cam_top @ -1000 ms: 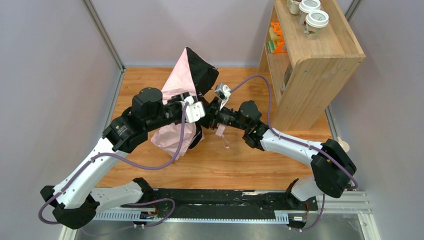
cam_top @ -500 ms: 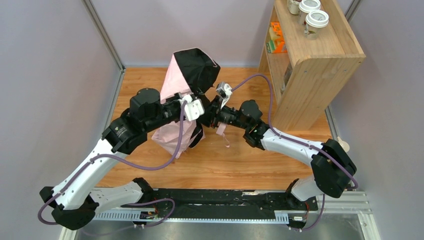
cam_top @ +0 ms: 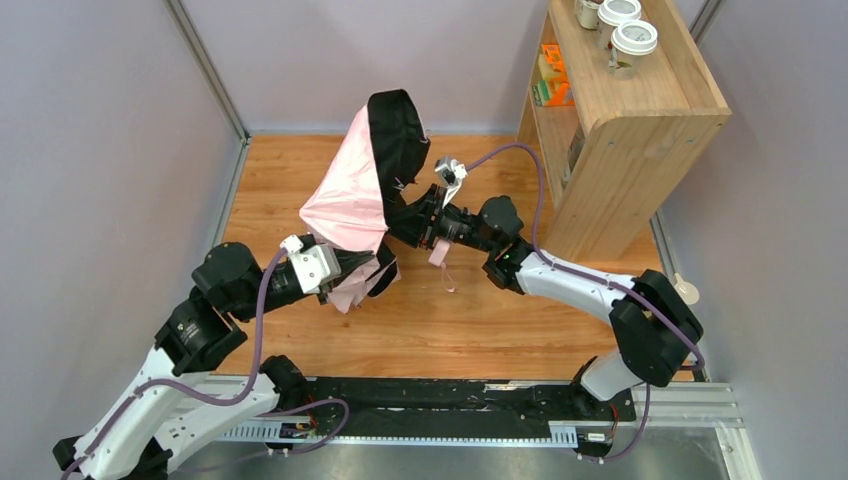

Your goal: Put away the umbrella

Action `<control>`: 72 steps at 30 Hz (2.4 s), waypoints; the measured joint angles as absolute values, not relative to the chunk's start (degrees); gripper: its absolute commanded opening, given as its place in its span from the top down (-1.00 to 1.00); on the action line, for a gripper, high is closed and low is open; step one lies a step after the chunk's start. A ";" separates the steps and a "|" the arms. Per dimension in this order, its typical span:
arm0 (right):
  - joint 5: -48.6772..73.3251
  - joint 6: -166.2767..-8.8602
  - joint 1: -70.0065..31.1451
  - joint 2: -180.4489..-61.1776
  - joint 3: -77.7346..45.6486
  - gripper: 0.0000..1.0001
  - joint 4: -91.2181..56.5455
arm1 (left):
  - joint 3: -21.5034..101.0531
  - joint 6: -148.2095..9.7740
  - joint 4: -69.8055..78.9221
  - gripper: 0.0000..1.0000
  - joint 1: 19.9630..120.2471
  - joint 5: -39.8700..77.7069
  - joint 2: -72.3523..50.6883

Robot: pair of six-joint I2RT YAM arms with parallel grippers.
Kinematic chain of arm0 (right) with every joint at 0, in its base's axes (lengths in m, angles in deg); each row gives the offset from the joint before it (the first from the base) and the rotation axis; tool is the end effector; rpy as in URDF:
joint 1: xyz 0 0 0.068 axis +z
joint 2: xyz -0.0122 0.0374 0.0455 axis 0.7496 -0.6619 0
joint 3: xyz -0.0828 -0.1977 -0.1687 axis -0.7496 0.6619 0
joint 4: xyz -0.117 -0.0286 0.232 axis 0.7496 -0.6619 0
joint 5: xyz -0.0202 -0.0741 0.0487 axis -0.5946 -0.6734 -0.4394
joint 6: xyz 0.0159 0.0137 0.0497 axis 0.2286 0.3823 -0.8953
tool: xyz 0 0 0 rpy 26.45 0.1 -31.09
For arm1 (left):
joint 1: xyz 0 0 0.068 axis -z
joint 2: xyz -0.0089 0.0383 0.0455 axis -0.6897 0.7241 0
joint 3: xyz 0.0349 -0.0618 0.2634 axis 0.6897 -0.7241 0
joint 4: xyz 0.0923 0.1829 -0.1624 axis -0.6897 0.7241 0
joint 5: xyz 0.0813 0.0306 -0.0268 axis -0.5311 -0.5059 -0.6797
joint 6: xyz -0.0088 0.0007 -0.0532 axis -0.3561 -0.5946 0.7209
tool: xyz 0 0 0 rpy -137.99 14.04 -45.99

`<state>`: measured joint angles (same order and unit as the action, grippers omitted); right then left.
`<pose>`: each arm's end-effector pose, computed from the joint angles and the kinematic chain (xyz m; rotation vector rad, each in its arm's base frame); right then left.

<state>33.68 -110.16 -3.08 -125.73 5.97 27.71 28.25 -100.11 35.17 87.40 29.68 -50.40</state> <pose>0.2285 0.2569 0.3183 -0.6713 1.3908 1.4079 0.0718 -0.0850 0.4183 1.0813 1.2669 -0.5965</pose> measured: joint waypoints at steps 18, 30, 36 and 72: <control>33.02 -103.93 -3.35 -123.19 8.43 1.00 21.89 | 54.24 -69.51 43.48 -0.43 87.44 9.09 -41.70; 24.65 -90.82 1.20 -117.84 8.41 1.00 9.24 | 72.25 -64.13 53.75 -0.50 84.23 -13.83 -17.20; 22.11 -87.45 2.45 -117.31 8.41 1.00 5.72 | 74.41 -64.44 56.55 -0.51 82.02 -13.92 -8.61; 18.99 -92.15 2.95 -121.66 7.34 1.00 10.74 | 70.89 -66.01 49.40 1.00 83.33 11.54 -10.25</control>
<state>18.99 -92.15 2.95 -121.66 7.34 10.74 70.89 -66.01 49.40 83.33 11.54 -10.25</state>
